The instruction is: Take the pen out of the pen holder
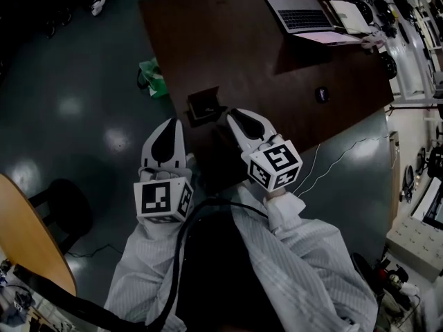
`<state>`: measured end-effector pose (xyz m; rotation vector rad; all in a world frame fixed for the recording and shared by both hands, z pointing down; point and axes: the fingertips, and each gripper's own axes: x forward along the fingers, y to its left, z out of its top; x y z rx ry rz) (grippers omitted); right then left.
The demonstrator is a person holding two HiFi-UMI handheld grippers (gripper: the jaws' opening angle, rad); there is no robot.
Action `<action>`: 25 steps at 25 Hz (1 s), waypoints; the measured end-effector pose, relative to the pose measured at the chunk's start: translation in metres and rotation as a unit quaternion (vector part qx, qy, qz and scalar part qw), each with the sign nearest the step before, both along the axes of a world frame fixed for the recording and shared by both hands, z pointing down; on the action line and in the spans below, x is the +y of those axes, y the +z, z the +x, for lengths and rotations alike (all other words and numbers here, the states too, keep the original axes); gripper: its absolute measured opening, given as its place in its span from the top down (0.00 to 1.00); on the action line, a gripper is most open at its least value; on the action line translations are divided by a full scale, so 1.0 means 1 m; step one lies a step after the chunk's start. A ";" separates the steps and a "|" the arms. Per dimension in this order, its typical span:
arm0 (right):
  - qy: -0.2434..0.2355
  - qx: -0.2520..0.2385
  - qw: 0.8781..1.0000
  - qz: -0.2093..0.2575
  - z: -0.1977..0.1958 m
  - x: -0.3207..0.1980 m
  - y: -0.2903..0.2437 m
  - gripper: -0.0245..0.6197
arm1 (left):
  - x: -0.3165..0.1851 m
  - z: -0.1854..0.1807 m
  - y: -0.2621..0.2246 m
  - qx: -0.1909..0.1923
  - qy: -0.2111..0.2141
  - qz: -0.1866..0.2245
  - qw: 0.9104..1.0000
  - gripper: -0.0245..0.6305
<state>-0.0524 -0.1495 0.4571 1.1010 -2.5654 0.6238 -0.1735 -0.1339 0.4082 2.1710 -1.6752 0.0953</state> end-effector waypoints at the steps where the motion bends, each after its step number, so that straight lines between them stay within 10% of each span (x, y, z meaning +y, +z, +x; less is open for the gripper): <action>1: -0.002 0.002 1.000 -0.005 0.000 -0.001 0.003 0.93 | 0.001 0.000 0.002 -0.001 -0.002 -0.002 1.000 0.96; 12: -0.029 0.039 0.998 -0.027 -0.012 -0.015 0.045 0.69 | 0.007 0.006 0.021 -0.003 -0.015 -0.024 1.000 0.96; 25: -0.025 0.033 0.998 -0.049 -0.022 -0.019 0.072 0.72 | 0.015 0.005 0.036 -0.002 -0.029 -0.042 0.999 0.96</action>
